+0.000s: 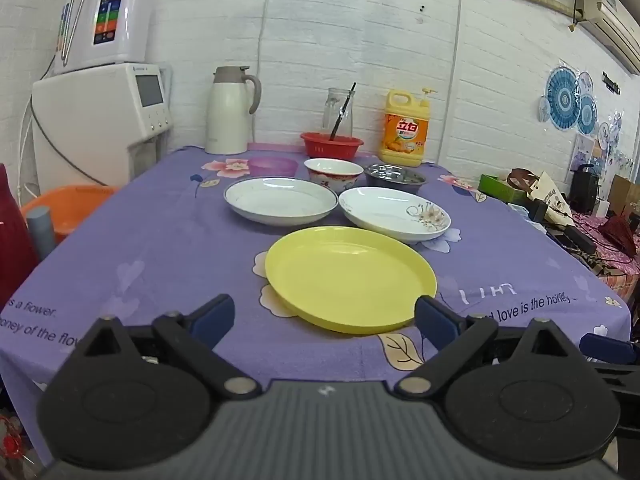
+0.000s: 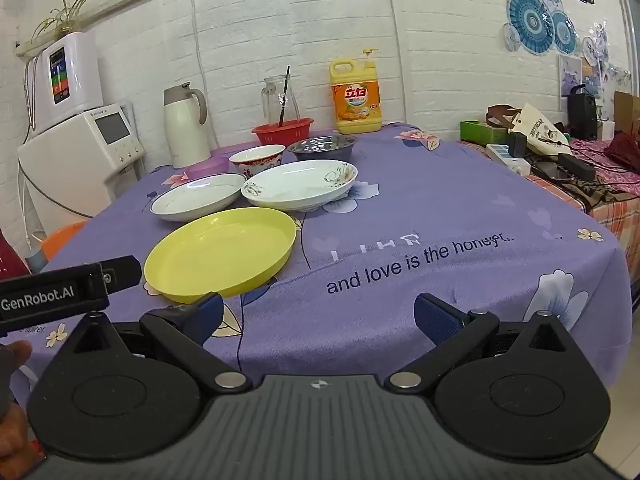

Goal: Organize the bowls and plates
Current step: 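Move the right tool toward the rim of the yellow plastic plate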

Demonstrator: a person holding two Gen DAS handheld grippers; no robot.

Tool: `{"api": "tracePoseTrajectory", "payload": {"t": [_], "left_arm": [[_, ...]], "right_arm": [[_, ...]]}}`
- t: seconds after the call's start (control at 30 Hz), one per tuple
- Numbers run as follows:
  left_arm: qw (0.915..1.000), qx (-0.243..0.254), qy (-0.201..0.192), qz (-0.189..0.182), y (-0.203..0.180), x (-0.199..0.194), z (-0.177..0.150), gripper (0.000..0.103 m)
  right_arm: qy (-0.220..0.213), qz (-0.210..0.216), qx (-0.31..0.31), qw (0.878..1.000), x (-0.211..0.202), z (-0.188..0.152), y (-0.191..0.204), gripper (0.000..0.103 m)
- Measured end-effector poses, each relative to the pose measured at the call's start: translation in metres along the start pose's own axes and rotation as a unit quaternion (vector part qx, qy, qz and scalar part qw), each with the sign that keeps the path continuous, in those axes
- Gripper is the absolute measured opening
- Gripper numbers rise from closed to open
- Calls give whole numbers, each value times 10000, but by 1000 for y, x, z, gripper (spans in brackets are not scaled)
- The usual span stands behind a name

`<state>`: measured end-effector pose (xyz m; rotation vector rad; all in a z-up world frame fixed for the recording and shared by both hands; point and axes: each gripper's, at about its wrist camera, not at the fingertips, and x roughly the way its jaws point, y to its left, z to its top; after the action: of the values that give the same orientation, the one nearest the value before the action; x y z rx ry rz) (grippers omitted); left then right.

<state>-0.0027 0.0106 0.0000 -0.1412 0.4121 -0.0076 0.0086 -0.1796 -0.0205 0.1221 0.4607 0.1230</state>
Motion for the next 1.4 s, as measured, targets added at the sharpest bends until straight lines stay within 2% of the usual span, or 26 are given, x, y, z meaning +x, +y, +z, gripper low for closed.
{"api": "tracePoseTrajectory", "payload": {"t": [0.5, 1.03, 1.4], "left_arm": [[9999, 88, 95, 40, -2, 8, -1, 96], [9993, -180, 224, -232, 4, 15, -7, 96], [9981, -367, 491, -105, 14, 50, 15, 96]], "right_arm": [[63, 9, 40, 10000, 1, -2, 1, 103], [62, 25, 36, 10000, 1, -5, 0, 103], [246, -74, 46, 9997, 15, 2, -9, 103]]}}
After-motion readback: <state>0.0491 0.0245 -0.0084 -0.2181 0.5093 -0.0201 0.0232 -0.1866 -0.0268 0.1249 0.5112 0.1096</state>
